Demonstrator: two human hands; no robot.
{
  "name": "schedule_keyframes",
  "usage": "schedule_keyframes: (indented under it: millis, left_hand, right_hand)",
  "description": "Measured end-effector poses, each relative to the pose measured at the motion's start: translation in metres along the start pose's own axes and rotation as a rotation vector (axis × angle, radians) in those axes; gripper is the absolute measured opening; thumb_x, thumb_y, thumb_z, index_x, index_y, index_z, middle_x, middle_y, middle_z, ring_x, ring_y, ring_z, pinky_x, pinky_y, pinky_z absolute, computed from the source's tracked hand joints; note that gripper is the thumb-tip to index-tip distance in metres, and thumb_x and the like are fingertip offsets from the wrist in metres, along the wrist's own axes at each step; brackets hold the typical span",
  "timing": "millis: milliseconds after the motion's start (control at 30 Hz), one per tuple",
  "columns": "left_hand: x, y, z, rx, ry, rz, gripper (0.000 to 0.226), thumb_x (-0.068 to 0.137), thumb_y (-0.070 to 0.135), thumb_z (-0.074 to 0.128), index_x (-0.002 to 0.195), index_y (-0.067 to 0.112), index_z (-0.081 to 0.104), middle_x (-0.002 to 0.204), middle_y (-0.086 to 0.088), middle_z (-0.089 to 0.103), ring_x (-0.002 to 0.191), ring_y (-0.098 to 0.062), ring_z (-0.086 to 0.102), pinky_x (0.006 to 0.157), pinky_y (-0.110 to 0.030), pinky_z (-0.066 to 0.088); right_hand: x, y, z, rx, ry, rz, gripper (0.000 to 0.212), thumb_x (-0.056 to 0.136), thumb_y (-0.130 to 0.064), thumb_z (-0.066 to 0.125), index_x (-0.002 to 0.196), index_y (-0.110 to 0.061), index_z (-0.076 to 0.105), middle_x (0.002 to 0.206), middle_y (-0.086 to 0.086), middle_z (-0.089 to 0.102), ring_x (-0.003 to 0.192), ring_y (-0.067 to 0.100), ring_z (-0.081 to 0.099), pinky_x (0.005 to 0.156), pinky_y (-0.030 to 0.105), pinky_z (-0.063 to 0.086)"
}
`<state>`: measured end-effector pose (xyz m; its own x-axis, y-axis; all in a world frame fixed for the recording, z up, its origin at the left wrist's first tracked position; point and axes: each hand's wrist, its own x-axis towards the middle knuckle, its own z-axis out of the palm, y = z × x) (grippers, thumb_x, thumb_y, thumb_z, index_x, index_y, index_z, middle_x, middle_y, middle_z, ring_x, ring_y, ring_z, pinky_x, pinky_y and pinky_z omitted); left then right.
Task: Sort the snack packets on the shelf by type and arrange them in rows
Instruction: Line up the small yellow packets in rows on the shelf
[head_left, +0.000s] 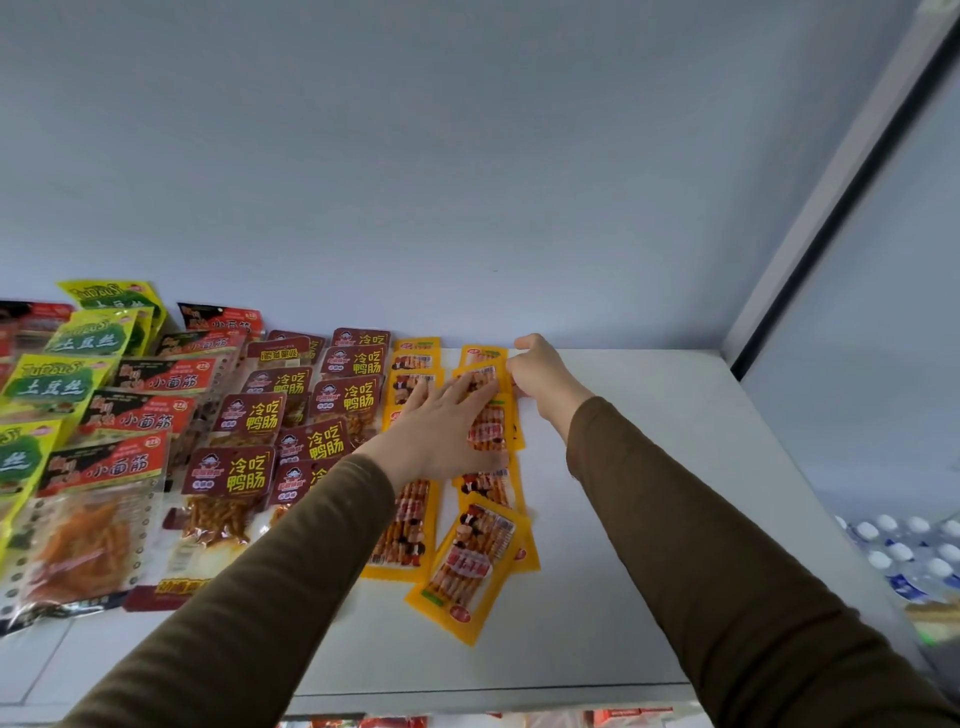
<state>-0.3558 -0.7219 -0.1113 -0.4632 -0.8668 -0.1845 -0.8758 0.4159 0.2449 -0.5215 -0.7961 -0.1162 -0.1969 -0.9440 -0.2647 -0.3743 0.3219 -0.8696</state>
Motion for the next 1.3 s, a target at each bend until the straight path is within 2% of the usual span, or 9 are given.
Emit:
schedule_keyframes:
  millis: [267, 500, 633, 767, 867, 933, 1033, 1133, 1300]
  left_hand:
    - [-0.013, 0.004, 0.004, 0.049, -0.012, 0.026, 0.1, 0.087, 0.077, 0.051, 0.162, 0.04, -0.004, 0.173, 0.003, -0.004, 0.159, -0.025, -0.006, 0.126, -0.052, -0.012]
    - [-0.012, 0.004, 0.008, -0.031, -0.038, 0.051, 0.1, 0.086, 0.072, 0.058, 0.162, 0.042, 0.0, 0.172, 0.008, -0.008, 0.159, -0.022, -0.006, 0.116, -0.039, -0.019]
    - [-0.01, 0.007, 0.01, -0.028, -0.041, 0.041, 0.099, 0.087, 0.07, 0.058, 0.162, 0.041, 0.0, 0.172, 0.009, -0.01, 0.158, -0.022, -0.007, 0.112, -0.037, -0.021]
    - [-0.013, 0.01, 0.008, 0.007, -0.035, 0.037, 0.099, 0.087, 0.07, 0.057, 0.163, 0.038, 0.002, 0.173, 0.006, -0.008, 0.159, -0.022, -0.004, 0.119, -0.043, -0.019]
    - [-0.013, 0.01, 0.005, 0.036, -0.038, 0.014, 0.098, 0.088, 0.07, 0.056, 0.163, 0.037, 0.002, 0.173, 0.004, -0.006, 0.159, -0.023, -0.001, 0.124, -0.049, -0.013]
    - [-0.012, 0.009, 0.001, 0.054, -0.035, -0.019, 0.098, 0.089, 0.07, 0.055, 0.163, 0.036, 0.001, 0.173, 0.003, -0.006, 0.159, -0.024, 0.0, 0.125, -0.051, -0.011]
    - [-0.011, 0.005, -0.002, 0.057, -0.01, -0.027, 0.097, 0.092, 0.067, 0.053, 0.164, 0.032, -0.001, 0.173, 0.003, -0.006, 0.159, -0.025, -0.001, 0.125, -0.049, -0.011]
    - [-0.015, 0.005, 0.003, 0.038, 0.012, -0.002, 0.095, 0.095, 0.062, 0.052, 0.164, 0.03, -0.003, 0.173, 0.003, -0.006, 0.159, -0.022, -0.002, 0.126, -0.046, -0.01]
    - [-0.019, 0.007, 0.008, -0.028, 0.024, 0.038, 0.094, 0.096, 0.054, 0.056, 0.165, 0.029, -0.004, 0.173, 0.003, -0.007, 0.159, -0.021, -0.004, 0.121, -0.035, -0.012]
  right_hand:
    - [0.008, 0.009, -0.006, 0.101, -0.018, -0.008, 0.046, 0.097, 0.004, 0.051, 0.14, -0.015, 0.05, 0.109, 0.013, 0.066, 0.083, 0.021, 0.067, 0.075, 0.034, 0.06]
    - [0.014, -0.002, -0.011, 0.114, -0.012, 0.082, 0.022, 0.103, -0.01, 0.041, 0.12, -0.008, 0.055, 0.087, 0.012, 0.067, 0.069, 0.023, 0.065, 0.056, 0.034, 0.059]
    - [0.015, -0.006, -0.007, -0.256, -0.008, -0.089, 0.034, 0.098, -0.037, 0.057, 0.109, -0.005, 0.063, 0.086, 0.007, 0.07, 0.07, 0.024, 0.071, 0.07, 0.043, 0.065]
    - [0.008, -0.012, 0.003, -0.736, 0.03, -0.27, 0.07, 0.085, -0.074, 0.056, 0.127, -0.018, 0.056, 0.113, 0.002, 0.067, 0.097, 0.024, 0.068, 0.075, 0.037, 0.058]
    - [0.008, -0.013, 0.008, -0.784, 0.067, -0.266, 0.062, 0.086, -0.066, 0.064, 0.124, -0.018, 0.057, 0.117, 0.002, 0.066, 0.107, 0.026, 0.064, 0.07, 0.032, 0.042]
    - [0.01, -0.014, 0.009, -0.733, 0.086, -0.247, 0.054, 0.087, -0.06, 0.066, 0.119, -0.017, 0.059, 0.112, 0.002, 0.068, 0.102, 0.026, 0.067, 0.068, 0.032, 0.043]
    - [0.012, -0.016, 0.005, -0.581, 0.061, -0.198, 0.039, 0.092, -0.05, 0.064, 0.113, -0.017, 0.057, 0.095, 0.002, 0.07, 0.077, 0.021, 0.072, 0.058, 0.03, 0.055]
    - [0.011, -0.013, -0.006, -0.366, 0.035, -0.089, 0.029, 0.098, -0.036, 0.058, 0.114, -0.014, 0.05, 0.082, 0.003, 0.068, 0.052, 0.016, 0.072, 0.039, 0.023, 0.051]
    - [-0.001, -0.009, -0.007, -0.379, -0.098, -0.013, 0.031, 0.1, -0.035, 0.051, 0.107, -0.008, 0.065, 0.073, 0.008, 0.076, 0.062, 0.024, 0.076, 0.068, 0.038, 0.065]
